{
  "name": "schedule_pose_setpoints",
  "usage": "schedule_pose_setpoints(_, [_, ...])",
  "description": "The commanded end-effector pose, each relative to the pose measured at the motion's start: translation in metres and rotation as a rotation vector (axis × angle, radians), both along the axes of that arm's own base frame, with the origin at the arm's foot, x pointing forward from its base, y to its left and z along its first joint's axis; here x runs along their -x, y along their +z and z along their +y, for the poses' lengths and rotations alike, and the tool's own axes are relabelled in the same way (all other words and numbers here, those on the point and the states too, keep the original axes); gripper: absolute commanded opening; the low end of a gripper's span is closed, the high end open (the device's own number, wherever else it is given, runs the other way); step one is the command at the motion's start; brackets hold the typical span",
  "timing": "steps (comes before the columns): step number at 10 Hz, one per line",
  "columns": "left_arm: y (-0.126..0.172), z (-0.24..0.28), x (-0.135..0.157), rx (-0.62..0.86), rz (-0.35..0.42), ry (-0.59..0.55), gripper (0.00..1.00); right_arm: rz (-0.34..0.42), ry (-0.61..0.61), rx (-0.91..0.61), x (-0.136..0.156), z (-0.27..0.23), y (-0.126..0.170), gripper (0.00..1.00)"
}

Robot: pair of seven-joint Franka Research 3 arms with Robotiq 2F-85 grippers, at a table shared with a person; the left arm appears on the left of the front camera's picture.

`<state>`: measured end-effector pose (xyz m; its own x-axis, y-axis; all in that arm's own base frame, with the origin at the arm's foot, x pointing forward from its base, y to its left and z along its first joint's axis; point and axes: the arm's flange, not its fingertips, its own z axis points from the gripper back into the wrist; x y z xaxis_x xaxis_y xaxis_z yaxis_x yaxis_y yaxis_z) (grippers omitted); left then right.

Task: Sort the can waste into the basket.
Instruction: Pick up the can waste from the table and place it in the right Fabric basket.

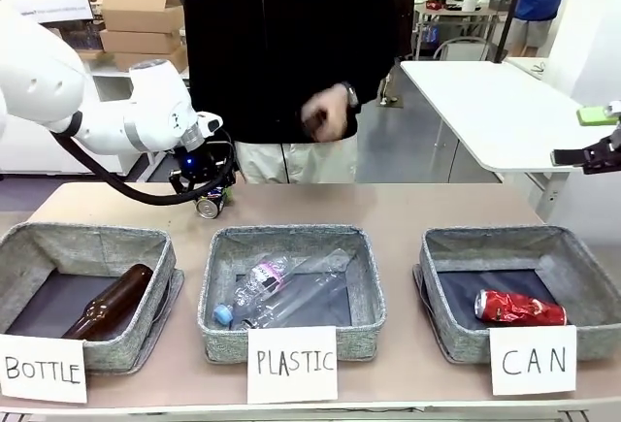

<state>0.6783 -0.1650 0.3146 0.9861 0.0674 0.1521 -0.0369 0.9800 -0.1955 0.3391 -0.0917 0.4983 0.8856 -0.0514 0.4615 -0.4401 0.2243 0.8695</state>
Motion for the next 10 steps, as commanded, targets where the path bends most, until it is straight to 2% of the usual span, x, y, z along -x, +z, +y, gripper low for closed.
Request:
schedule_pose_setpoints(1, [-0.002,0.0,-0.006,-0.06,0.005,0.05,0.0,-0.016,0.011,0.002,0.001,-0.001,0.002,1.0])
schedule_pose_setpoints(3, [-0.009,0.001,-0.003,-0.091,0.022,0.055,0.0,-0.016,0.011,0.002,0.001,-0.001,0.002,1.0])
schedule_pose_setpoints(4, [-0.009,0.002,-0.003,-0.089,0.018,0.056,0.14,-0.016,0.011,0.002,0.001,-0.001,0.002,1.0])
schedule_pose_setpoints(5, [-0.008,0.003,0.0,-0.087,0.011,0.054,0.04,-0.016,0.011,0.002,0.001,-0.001,0.002,1.0])
schedule_pose_setpoints(6, [-0.004,0.004,0.005,-0.071,0.004,0.043,0.0,-0.016,0.011,0.002,0.001,-0.001,0.002,1.0])
schedule_pose_setpoints(7, [0.004,0.008,0.012,-0.029,-0.005,0.04,0.0,-0.016,0.011,0.002,0.001,-0.001,0.002,1.0])
schedule_pose_setpoints(8, [0.02,0.018,0.027,0.003,0.014,0.004,0.0,-0.016,0.011,0.002,0.001,-0.001,0.002,1.0])
schedule_pose_setpoints(9, [0.048,0.036,0.058,0.062,0.029,-0.062,0.0,-0.016,0.011,0.002,0.001,-0.001,0.002,1.0])
schedule_pose_setpoints(10, [0.097,0.06,0.126,0.083,-0.003,-0.17,0.0,-0.016,0.011,0.002,0.001,-0.001,0.002,1.0])
